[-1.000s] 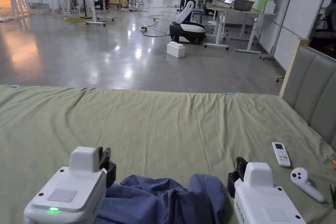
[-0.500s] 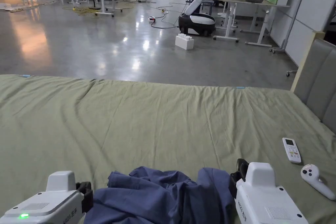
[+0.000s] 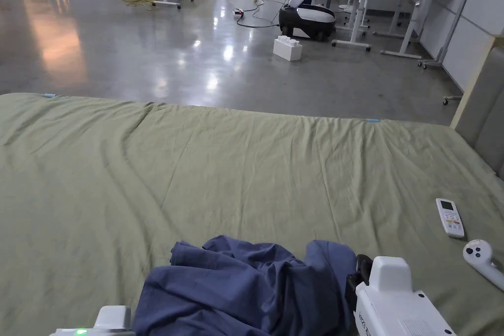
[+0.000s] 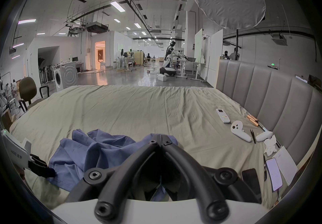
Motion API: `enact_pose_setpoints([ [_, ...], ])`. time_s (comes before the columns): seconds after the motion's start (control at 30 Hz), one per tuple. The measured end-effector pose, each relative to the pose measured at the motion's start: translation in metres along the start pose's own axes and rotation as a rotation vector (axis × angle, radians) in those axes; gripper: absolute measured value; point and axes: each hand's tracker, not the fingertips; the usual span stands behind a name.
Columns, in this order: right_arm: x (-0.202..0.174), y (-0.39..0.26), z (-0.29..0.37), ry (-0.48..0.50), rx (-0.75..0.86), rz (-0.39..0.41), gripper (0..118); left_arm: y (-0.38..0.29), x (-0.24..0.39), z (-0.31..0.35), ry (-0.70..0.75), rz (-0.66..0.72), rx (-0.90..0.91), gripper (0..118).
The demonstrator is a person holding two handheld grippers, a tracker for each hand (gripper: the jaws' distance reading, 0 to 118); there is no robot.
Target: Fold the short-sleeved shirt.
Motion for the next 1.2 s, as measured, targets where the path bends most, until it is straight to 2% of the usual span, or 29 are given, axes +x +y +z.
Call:
enact_pose_setpoints([
  [0.07, 0.0, -0.002, -0.001, 0.0, -0.009, 0.0, 0, 0.001, 0.006, -0.001, 0.042, -0.04, -0.021, 65],
  [0.1, -0.001, -0.002, -0.002, 0.0, -0.013, -0.001, 0, 0.001, 0.011, -0.001, 0.049, -0.071, -0.007, 59],
  [0.13, -0.001, -0.003, -0.002, 0.0, -0.015, -0.001, 0, 0.001, 0.018, 0.001, 0.064, -0.118, -0.005, 43],
  [0.2, -0.001, -0.005, -0.004, 0.001, -0.02, -0.003, 0, 0.0, 0.033, 0.003, 0.106, -0.206, 0.005, 19],
  [0.23, -0.001, -0.006, -0.004, 0.002, -0.022, -0.005, 1, -0.002, 0.028, -0.024, 0.091, -0.214, -0.011, 11],
  [0.27, 0.0, -0.006, -0.005, 0.001, -0.024, -0.007, 0, -0.002, 0.029, -0.029, 0.09, -0.203, -0.017, 8],
  [0.4, 0.003, -0.006, -0.008, -0.001, -0.026, -0.007, 0, 0.0, 0.009, -0.061, 0.031, -0.153, -0.018, 3],
  [0.5, 0.009, -0.004, -0.012, -0.008, -0.021, -0.001, 0, 0.006, -0.015, -0.061, -0.109, -0.043, 0.08, 2],
  [0.57, 0.015, -0.002, -0.017, -0.013, -0.023, -0.001, 0, 0.011, -0.028, -0.062, -0.135, -0.006, 0.12, 2],
  [0.63, 0.022, 0.0, -0.023, -0.02, -0.024, 0.003, 0, 0.017, -0.038, -0.063, -0.129, -0.049, 0.166, 2],
  [0.73, 0.034, 0.005, -0.039, -0.03, -0.039, 0.015, 0, 0.031, -0.055, -0.066, -0.164, -0.023, 0.196, 2],
  [0.77, 0.04, 0.006, -0.046, -0.028, -0.049, 0.016, 0, 0.026, -0.038, -0.061, -0.162, -0.009, 0.225, 2],
  [0.87, 0.052, 0.007, -0.07, -0.016, -0.124, 0.017, 1, 0.037, -0.048, -0.065, -0.175, -0.007, 0.252, 2],
  [0.9, 0.059, 0.007, -0.087, -0.002, -0.166, 0.015, 1, 0.036, -0.041, -0.047, -0.168, -0.008, 0.274, 2],
  [0.93, 0.063, 0.007, -0.098, 0.011, -0.197, 0.015, 3, 0.039, -0.044, -0.048, -0.169, -0.007, 0.281, 2],
  [0.97, 0.065, 0.004, -0.109, 0.007, -0.258, -0.013, 13, 0.04, -0.047, -0.05, -0.171, -0.009, 0.281, 2],
  [1.0, 0.067, 0.004, -0.126, 0.027, -0.293, 0.017, 28, 0.043, -0.051, -0.055, -0.172, -0.002, 0.285, 2],
  [1.03, 0.068, 0.002, -0.135, 0.045, -0.318, 0.008, 28, 0.044, -0.054, -0.057, -0.173, 0.001, 0.289, 2],
  [1.07, 0.069, 0.0, -0.151, 0.065, -0.366, 0.004, 36, 0.044, -0.056, -0.055, -0.173, 0.001, 0.287, 2],
  [1.1, 0.07, -0.003, -0.164, 0.085, -0.413, 0.016, 46, 0.044, -0.059, -0.058, -0.169, 0.004, 0.285, 2],
  [1.13, 0.069, -0.007, -0.174, 0.113, -0.435, 0.023, 64, 0.045, -0.061, -0.062, -0.165, 0.002, 0.282, 2],
  [1.17, 0.067, -0.01, -0.186, 0.121, -0.461, 0.037, 70, 0.043, -0.06, -0.057, -0.156, -0.001, 0.286, 2],
  [1.2, 0.064, -0.014, -0.197, 0.115, -0.499, 0.048, 71, 0.042, -0.061, -0.059, -0.154, -0.003, 0.284, 2],
])
